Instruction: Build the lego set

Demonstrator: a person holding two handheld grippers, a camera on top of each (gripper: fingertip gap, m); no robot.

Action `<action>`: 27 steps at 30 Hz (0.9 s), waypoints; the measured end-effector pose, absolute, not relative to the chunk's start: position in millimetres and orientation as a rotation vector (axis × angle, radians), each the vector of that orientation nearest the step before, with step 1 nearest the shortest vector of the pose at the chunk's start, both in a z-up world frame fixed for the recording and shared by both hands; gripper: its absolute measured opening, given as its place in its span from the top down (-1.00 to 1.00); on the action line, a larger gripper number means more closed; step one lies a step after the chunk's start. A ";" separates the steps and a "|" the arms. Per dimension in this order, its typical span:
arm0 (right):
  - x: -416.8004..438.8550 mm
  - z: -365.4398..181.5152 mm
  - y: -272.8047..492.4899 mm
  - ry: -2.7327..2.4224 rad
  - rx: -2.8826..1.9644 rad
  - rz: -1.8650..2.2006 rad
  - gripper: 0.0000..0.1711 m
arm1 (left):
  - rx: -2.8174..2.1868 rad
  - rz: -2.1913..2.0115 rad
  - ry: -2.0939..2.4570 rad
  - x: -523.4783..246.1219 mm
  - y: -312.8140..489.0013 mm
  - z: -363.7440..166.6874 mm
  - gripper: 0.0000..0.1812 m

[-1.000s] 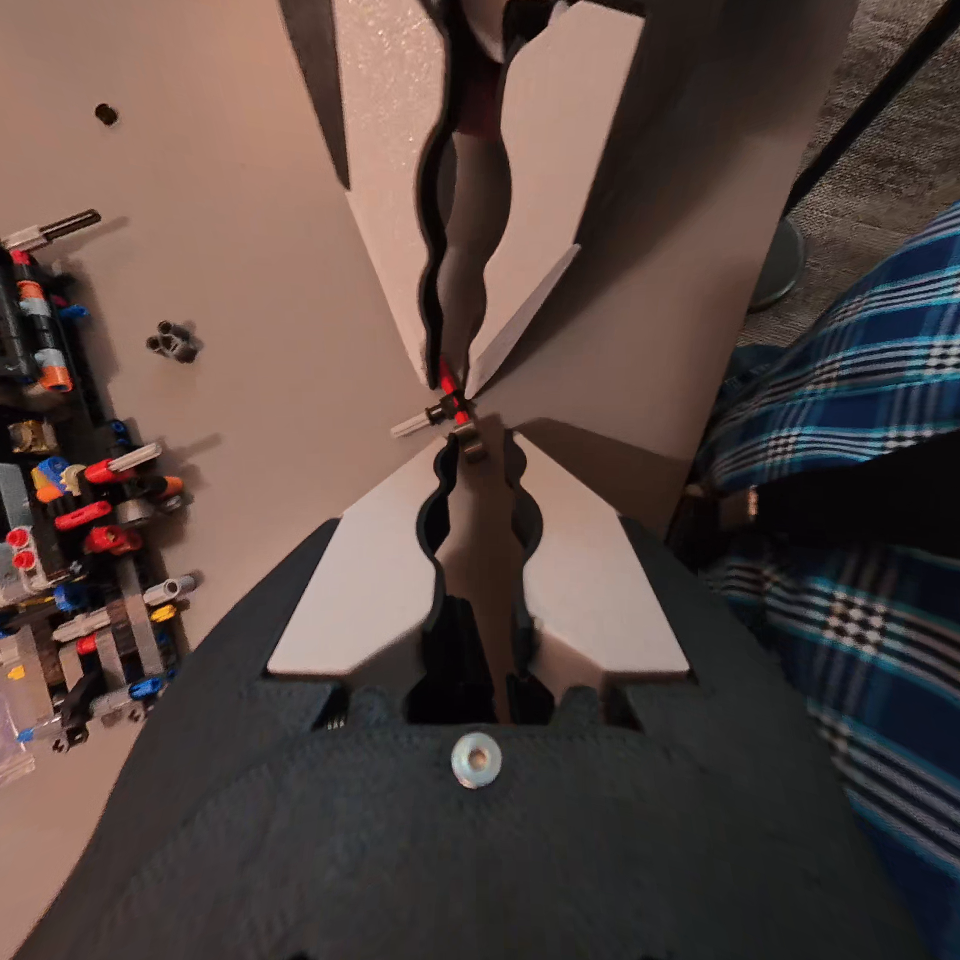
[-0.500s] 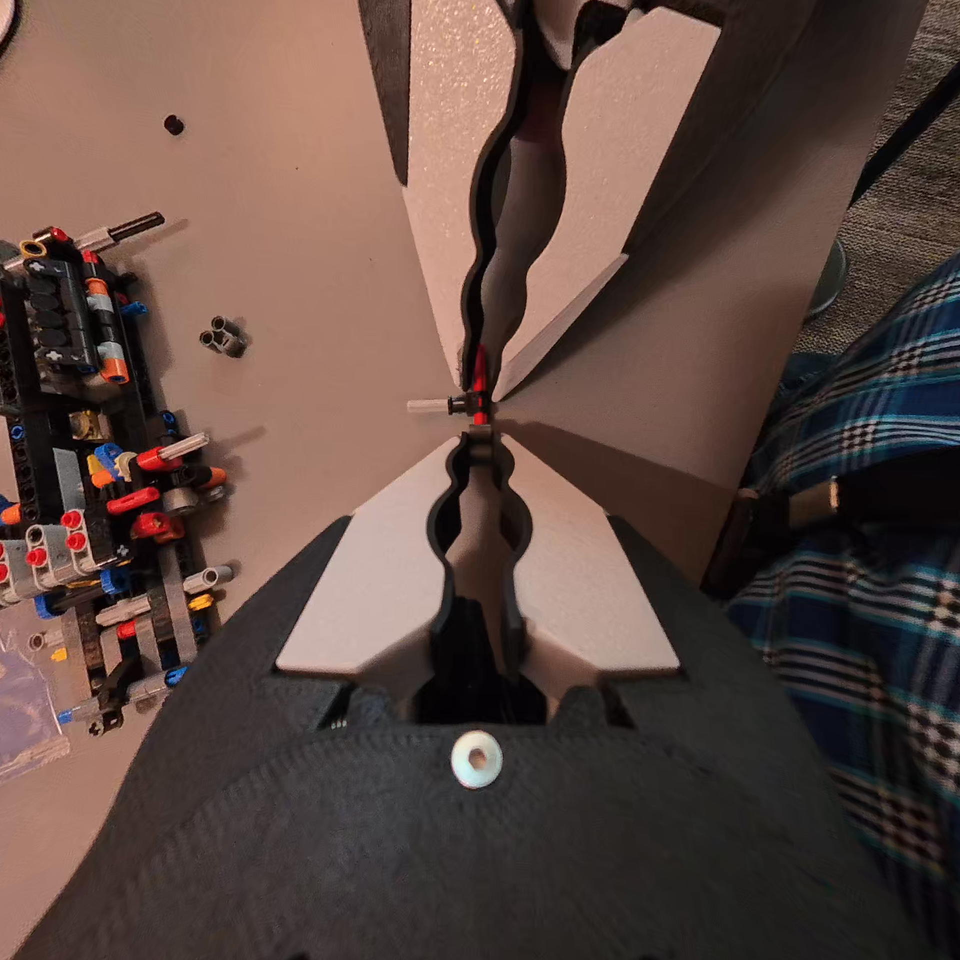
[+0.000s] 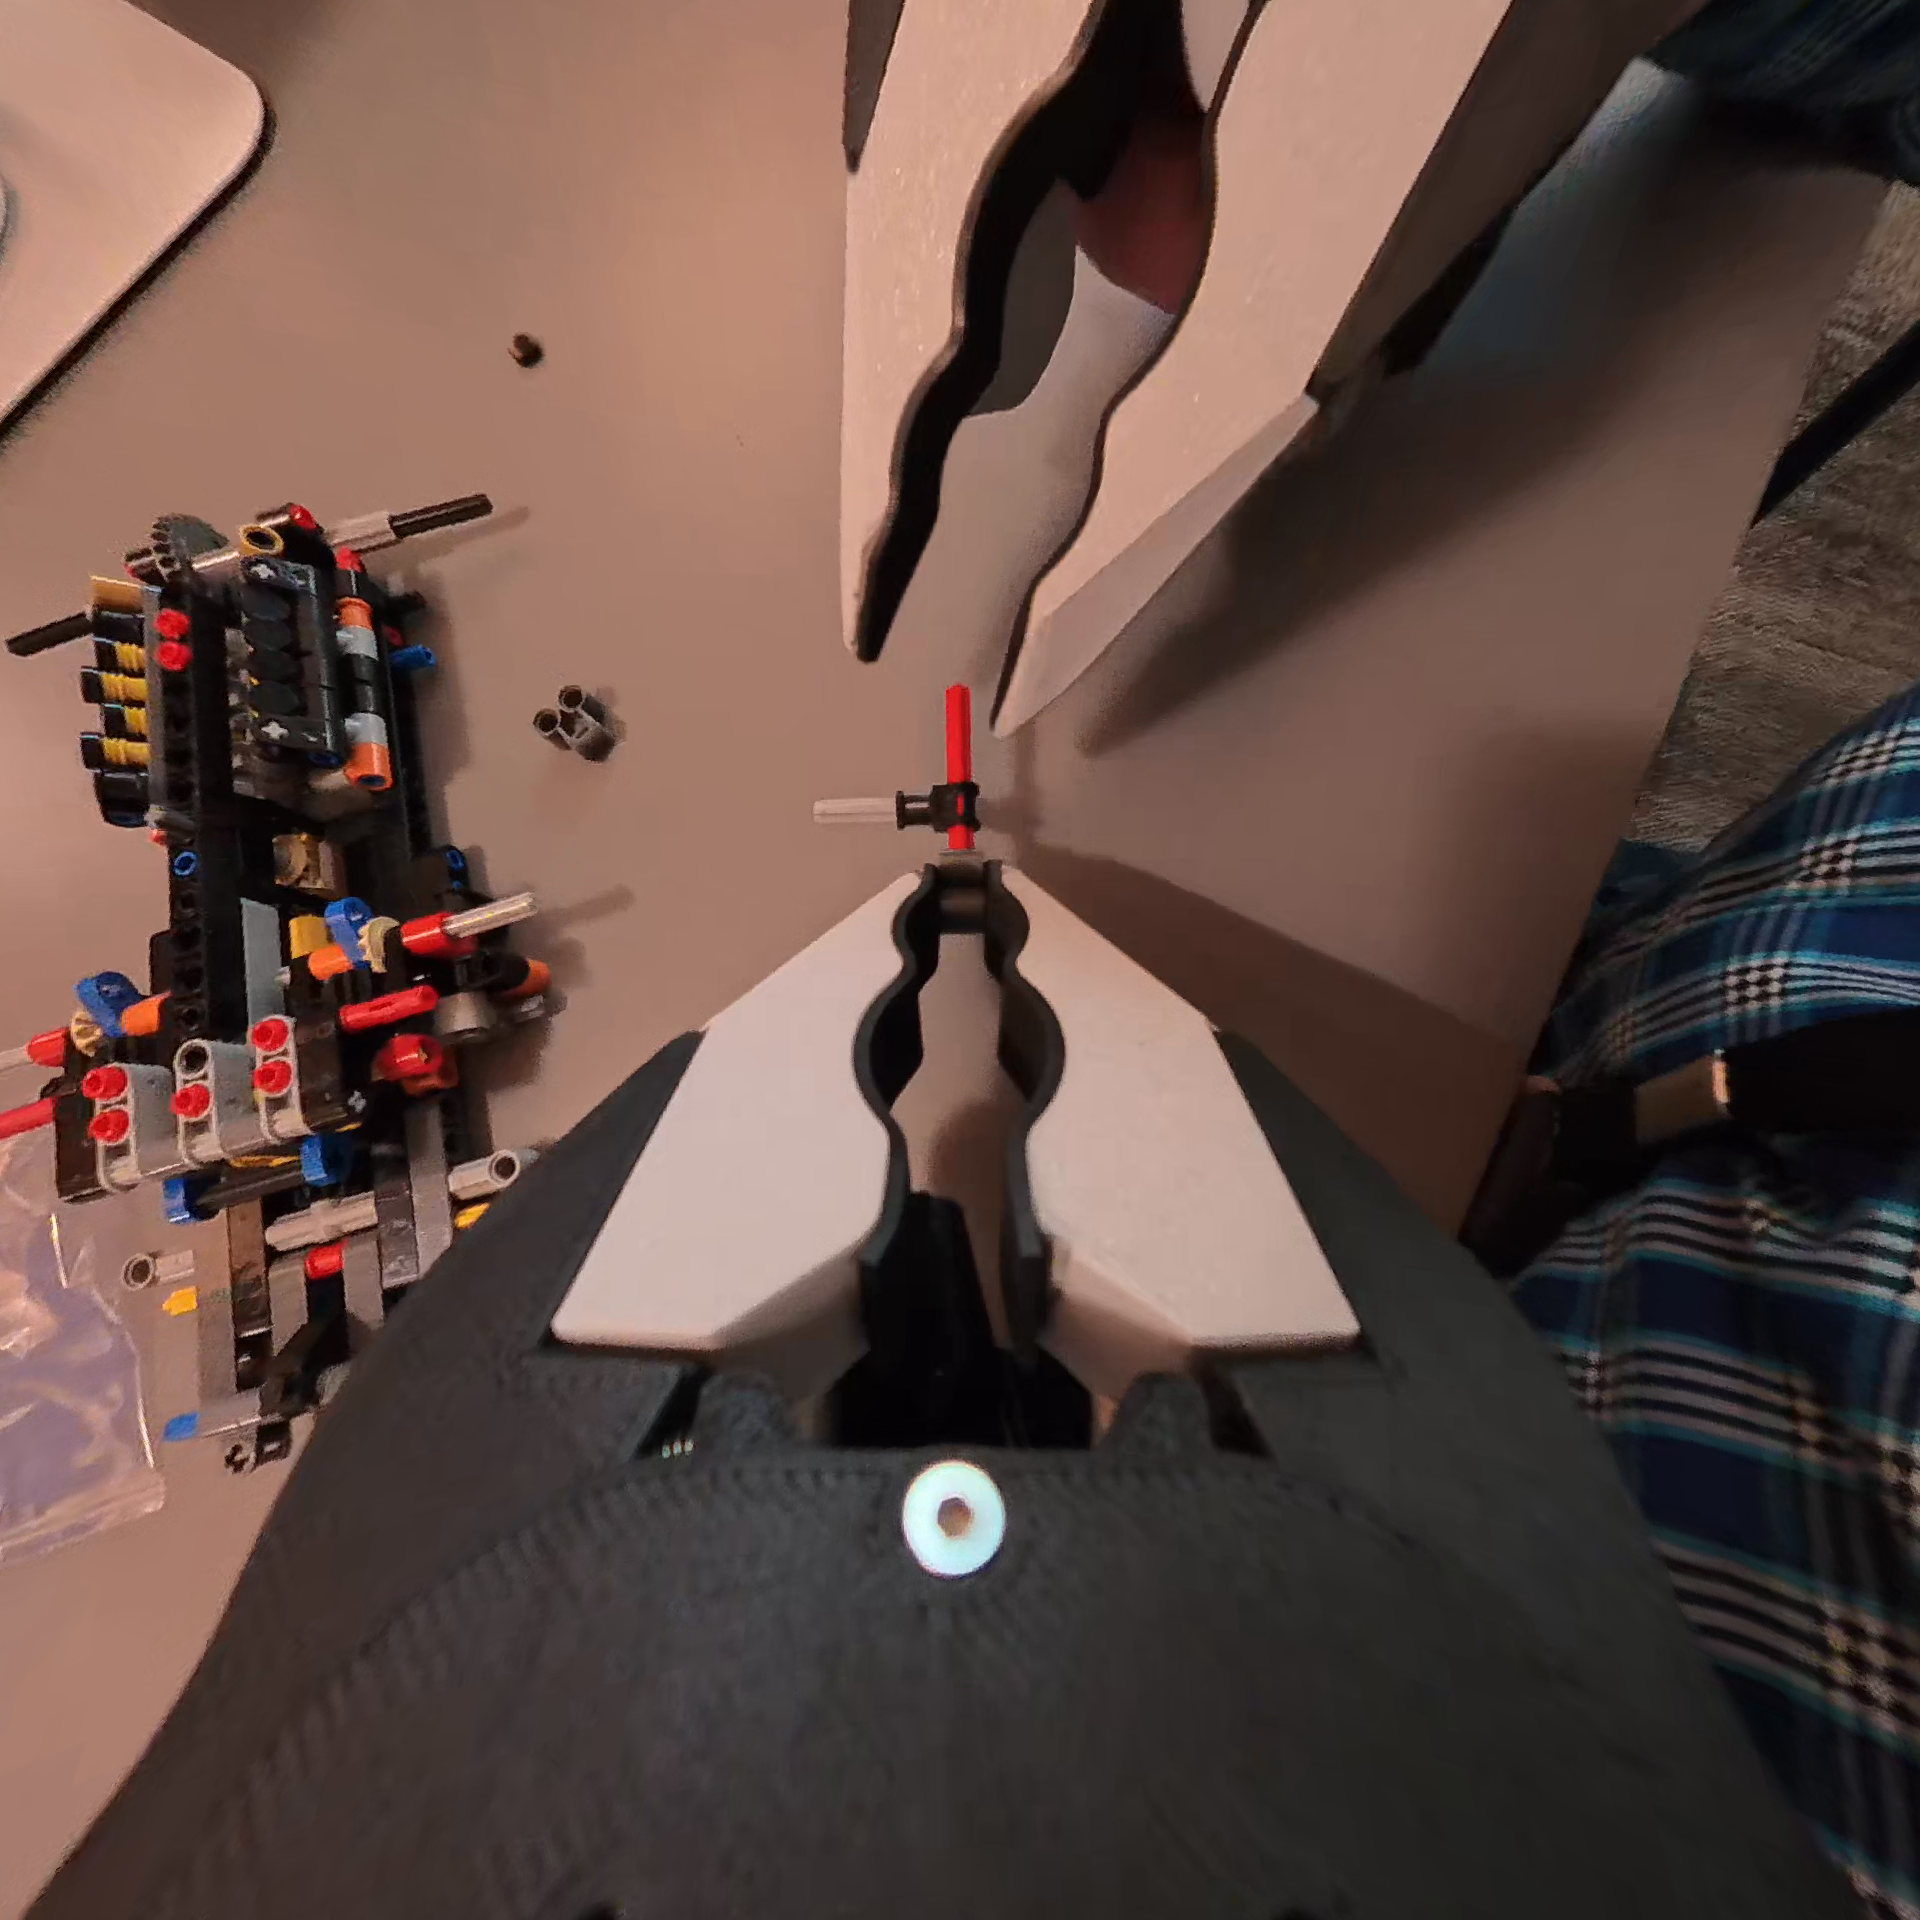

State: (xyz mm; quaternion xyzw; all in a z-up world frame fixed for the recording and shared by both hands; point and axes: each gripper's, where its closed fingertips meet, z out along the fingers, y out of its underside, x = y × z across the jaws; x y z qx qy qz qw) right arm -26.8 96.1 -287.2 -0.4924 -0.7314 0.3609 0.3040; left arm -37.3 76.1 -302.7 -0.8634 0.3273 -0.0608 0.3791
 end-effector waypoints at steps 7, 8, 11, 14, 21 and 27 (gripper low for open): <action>-27.9 -274.4 111.9 -1.816 -1.350 1.006 0.67 | -2.201 -0.149 0.795 -41.4 82.0 -300.0 0.92; -27.8 -273.8 113.8 -1.804 -1.360 1.009 0.67 | -2.199 -0.132 0.797 -42.8 83.0 -300.1 0.92; -27.4 -273.6 117.6 -1.786 -1.378 1.008 0.67 | -2.193 -0.106 0.807 -43.8 83.9 -300.9 0.92; -27.2 -272.1 119.3 -1.771 -1.387 1.018 0.66 | -2.193 -0.142 0.789 -42.8 83.9 -299.1 0.92; -28.1 -262.3 119.5 -1.752 -1.337 1.039 0.63 | -2.144 -0.231 0.723 -48.8 91.7 -280.7 0.92; -28.6 -251.1 122.4 -1.697 -1.332 1.080 0.59 | -1.977 0.097 0.890 -58.6 100.5 -265.8 0.92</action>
